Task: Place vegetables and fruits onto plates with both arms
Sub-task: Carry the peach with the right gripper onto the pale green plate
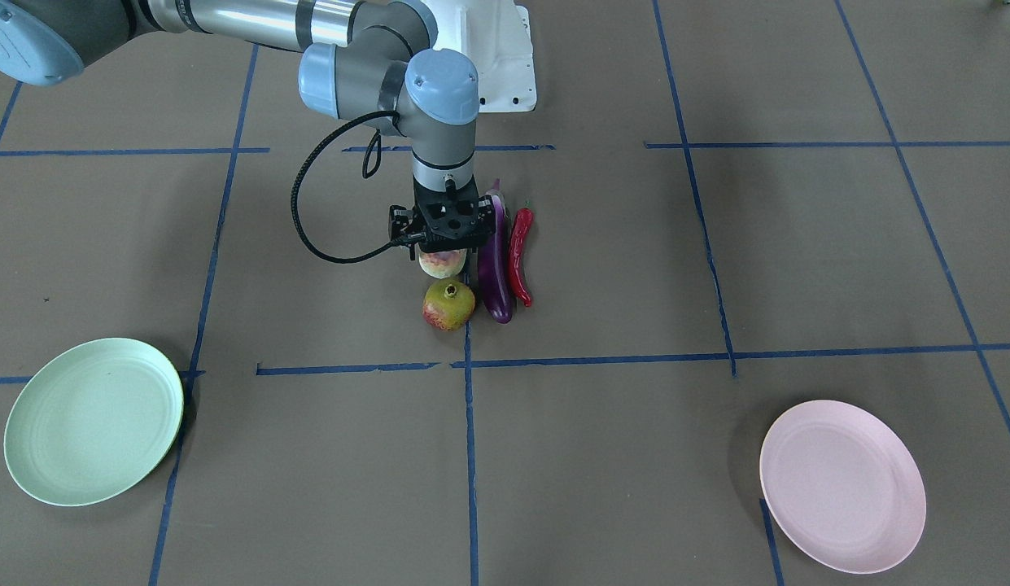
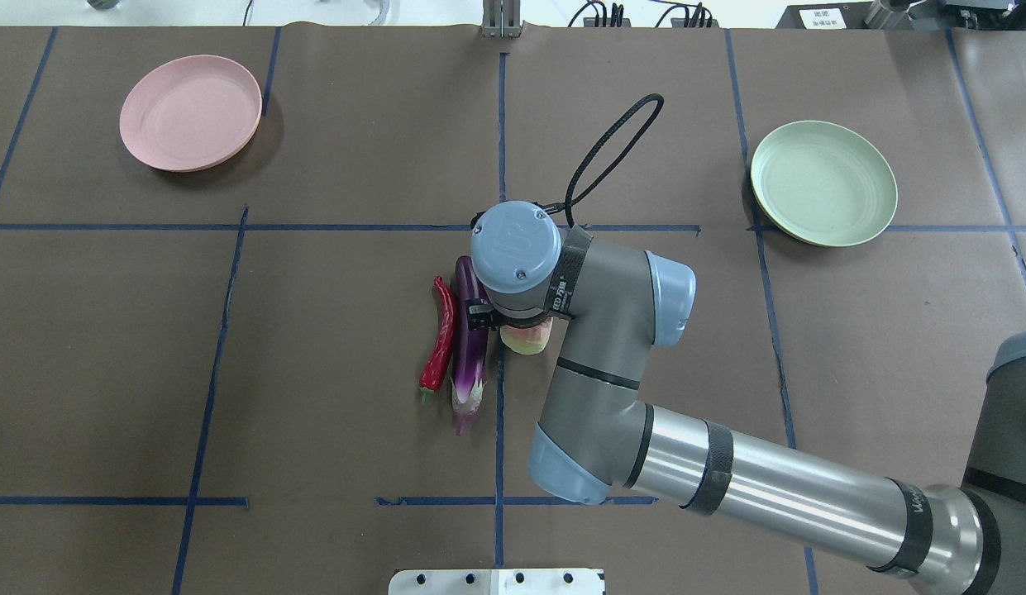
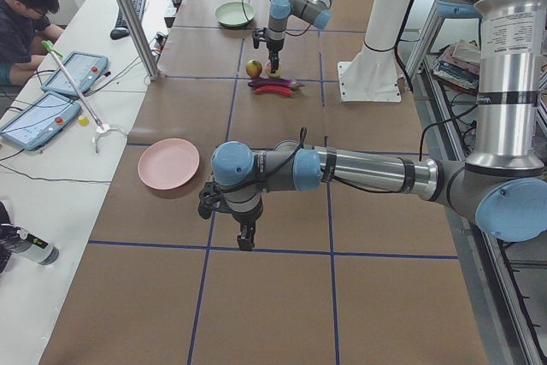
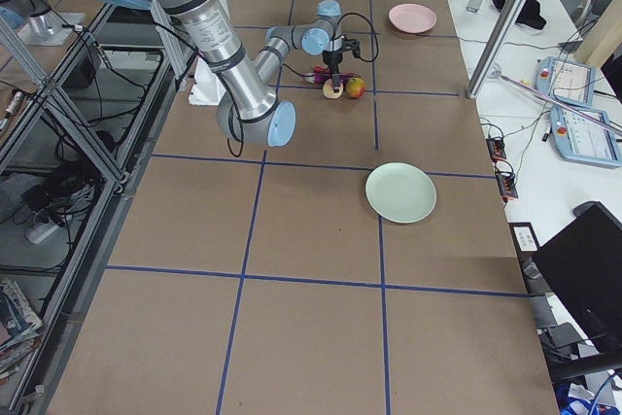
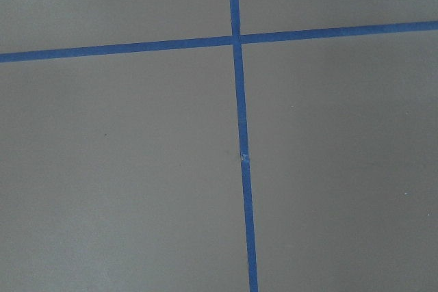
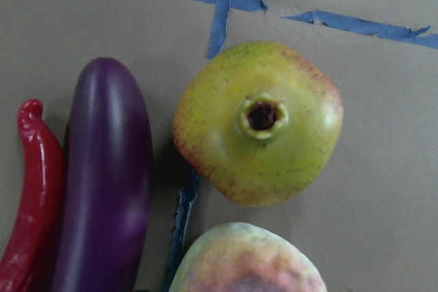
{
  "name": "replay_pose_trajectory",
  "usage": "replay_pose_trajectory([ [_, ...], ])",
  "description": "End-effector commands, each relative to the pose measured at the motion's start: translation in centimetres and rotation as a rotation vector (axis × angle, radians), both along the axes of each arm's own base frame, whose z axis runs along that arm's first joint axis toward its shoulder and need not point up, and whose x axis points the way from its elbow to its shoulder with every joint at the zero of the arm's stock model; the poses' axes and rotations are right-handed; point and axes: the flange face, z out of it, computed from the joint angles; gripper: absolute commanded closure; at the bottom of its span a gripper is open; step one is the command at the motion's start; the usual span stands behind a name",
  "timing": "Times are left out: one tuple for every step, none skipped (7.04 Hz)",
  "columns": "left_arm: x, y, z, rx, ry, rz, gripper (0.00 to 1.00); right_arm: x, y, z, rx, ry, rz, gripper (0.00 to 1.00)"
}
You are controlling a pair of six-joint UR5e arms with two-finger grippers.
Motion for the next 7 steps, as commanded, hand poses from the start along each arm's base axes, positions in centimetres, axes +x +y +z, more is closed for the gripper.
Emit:
replay_pose_trajectory([
  [0.0,0.0,0.0,0.000,0.000,0.000,0.00,-0.4,0.0,-0.4,-0.004,-0.004,-0.009,0.63],
  [0.0,0.0,0.0,0.000,0.000,0.000,0.00,0.6,-0.8,-1.4,-0.009,-0.026,-0.002,0.89],
  [0.0,0.0,-0.1,0.002,0.000,0.000,0.00,4.7,-2.9,-3.5,-0.051,-0.098,-0.007,0.92],
  [0.0,0.0,-0.3,0.006,0.000,0.000,0.00,9.3,-5.1,-3.1,-0.082,-0.128,-0.004,0.92],
  [0.0,0.0,-0.5,0.011,0.000,0.000,0.00,12.9,-7.5,-1.8,-0.044,-0.110,-0.027,0.92],
  [0.0,0.0,-0.5,0.010,0.000,0.000,0.00,17.7,-11.3,2.3,0.016,-0.064,-0.063,0.92],
  [0.0,0.0,-0.6,0.013,0.002,0.000,0.00,22.6,-14.2,6.9,0.080,-0.015,-0.143,0.91],
])
